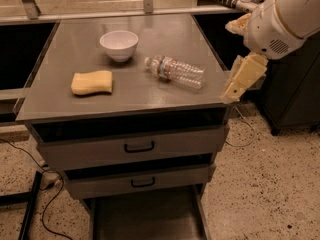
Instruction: Place water bottle into bottom drawer
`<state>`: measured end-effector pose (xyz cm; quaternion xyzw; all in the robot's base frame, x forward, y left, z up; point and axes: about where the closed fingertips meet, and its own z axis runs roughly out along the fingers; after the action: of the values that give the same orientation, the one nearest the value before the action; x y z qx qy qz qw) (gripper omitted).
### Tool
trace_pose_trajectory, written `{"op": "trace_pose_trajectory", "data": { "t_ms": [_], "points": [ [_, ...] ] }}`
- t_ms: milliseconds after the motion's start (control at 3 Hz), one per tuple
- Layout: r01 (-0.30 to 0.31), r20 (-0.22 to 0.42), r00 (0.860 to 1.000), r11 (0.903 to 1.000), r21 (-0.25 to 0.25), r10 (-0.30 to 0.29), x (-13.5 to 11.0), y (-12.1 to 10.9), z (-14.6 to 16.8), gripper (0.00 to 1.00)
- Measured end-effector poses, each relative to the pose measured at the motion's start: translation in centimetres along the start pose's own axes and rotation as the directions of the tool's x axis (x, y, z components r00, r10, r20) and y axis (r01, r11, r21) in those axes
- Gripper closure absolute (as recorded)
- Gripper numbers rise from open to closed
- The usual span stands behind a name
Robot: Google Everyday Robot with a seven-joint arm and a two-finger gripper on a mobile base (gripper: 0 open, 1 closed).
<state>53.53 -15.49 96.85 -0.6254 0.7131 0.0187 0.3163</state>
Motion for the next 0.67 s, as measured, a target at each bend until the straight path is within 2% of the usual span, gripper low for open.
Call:
{"op": "trace_pose_trajectory", "data": {
  "t_ms": [333, 667],
  "points": [
    [0.001, 0.005, 1.0, 1.0, 0.0, -0.001, -0.2, 0.0, 0.3, 0.0],
    [-0.008, 0.069, 0.998, 0.9999, 0.008, 0.008, -0.8, -0.7, 1.5, 0.0]
  ]
}}
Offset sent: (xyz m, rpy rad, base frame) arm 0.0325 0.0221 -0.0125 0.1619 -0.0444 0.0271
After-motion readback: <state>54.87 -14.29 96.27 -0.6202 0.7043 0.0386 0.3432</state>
